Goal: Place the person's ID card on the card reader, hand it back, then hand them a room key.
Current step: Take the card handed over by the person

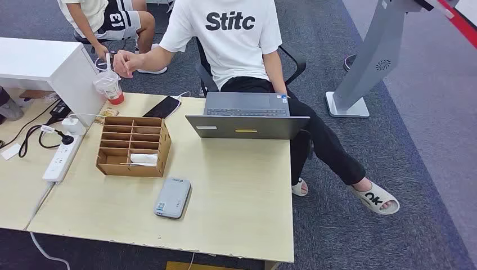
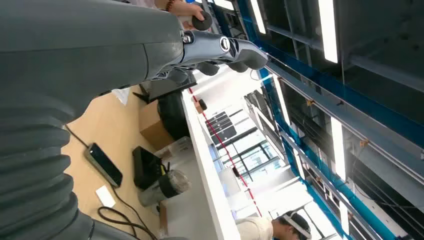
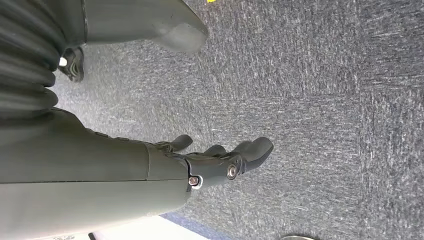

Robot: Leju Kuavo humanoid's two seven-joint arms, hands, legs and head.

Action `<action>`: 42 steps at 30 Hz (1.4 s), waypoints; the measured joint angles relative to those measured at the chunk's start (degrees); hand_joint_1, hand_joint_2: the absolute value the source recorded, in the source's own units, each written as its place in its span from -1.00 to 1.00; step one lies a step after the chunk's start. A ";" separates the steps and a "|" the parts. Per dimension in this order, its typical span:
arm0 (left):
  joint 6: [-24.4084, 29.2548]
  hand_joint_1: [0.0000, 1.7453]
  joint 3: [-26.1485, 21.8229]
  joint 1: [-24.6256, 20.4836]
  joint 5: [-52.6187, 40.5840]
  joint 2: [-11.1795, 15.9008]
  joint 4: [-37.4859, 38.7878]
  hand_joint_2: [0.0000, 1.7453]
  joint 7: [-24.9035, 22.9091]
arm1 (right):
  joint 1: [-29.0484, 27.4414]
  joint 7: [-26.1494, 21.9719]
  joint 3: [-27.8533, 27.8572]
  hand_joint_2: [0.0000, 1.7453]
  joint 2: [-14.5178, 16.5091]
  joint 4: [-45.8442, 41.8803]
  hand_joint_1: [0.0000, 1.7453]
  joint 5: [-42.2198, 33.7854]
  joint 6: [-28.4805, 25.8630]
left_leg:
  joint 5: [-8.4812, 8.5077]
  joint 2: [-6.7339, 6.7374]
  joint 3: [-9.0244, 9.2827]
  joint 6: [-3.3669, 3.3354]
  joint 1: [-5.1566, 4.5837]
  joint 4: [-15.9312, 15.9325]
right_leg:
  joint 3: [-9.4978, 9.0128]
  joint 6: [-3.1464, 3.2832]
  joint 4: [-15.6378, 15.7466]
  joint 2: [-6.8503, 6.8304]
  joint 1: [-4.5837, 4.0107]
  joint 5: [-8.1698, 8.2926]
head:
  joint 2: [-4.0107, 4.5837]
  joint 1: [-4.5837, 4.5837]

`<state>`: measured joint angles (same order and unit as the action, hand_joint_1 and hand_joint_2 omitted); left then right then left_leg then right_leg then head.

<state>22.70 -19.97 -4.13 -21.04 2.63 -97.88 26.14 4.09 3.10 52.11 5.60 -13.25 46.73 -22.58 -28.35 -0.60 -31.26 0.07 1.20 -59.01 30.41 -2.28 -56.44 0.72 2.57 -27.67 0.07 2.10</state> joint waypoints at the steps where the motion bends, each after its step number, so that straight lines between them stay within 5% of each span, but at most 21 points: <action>1: -0.15 -1.00 0.24 -0.65 -0.50 0.29 0.33 1.00 -0.36 | 0.03 0.06 0.00 1.00 0.01 0.01 -1.00 0.16 0.01 | 0.01 0.00 -0.01 0.00 0.00 0.00 | 0.02 0.01 0.00 0.01 0.00 0.01 | 0.00 -0.01; 13: -2.39 -1.00 6.76 -14.91 -13.29 4.83 10.16 1.00 -8.56 | 0.45 0.38 0.00 1.00 0.02 0.34 -1.00 3.33 1.29 | 0.14 0.04 -0.19 0.05 0.00 0.00 | 0.24 0.02 0.00 0.09 0.00 0.18 | 0.00 -0.01; 29: -1.44 -1.00 19.69 -31.37 -35.49 6.26 20.72 1.00 -17.97 | 0.86 0.33 0.09 1.00 0.02 0.61 -1.00 6.71 2.99 | 0.32 0.15 -0.42 0.01 0.00 -0.04 | 0.48 -0.02 -0.01 0.22 0.01 0.39 | 0.00 -0.01; 33: 0.13 1.00 24.07 -34.54 -42.35 6.18 21.85 1.00 -20.09 | 1.05 0.33 0.07 1.00 0.05 0.68 -1.00 8.22 3.19 | 0.33 0.14 -0.45 0.01 -0.01 -0.05 | 0.50 -0.03 -0.01 0.22 0.01 0.43 | 0.00 -0.01; 42: 1.28 1.00 31.13 -37.62 -53.02 5.50 24.14 1.00 -23.03 | 1.47 0.54 -0.01 1.00 0.09 0.91 -1.00 10.60 3.90 | 0.38 0.15 -0.49 0.02 0.00 -0.05 | 0.56 0.00 -0.02 0.22 0.00 0.46 | 0.00 -0.01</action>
<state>23.98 11.16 -41.75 -74.06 8.13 -73.74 3.11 5.56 3.64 52.10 5.68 -12.34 57.33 -18.68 -27.98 -0.45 -31.75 0.09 1.19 -59.05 30.96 -2.28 -56.46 0.93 2.58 -27.21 0.07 2.09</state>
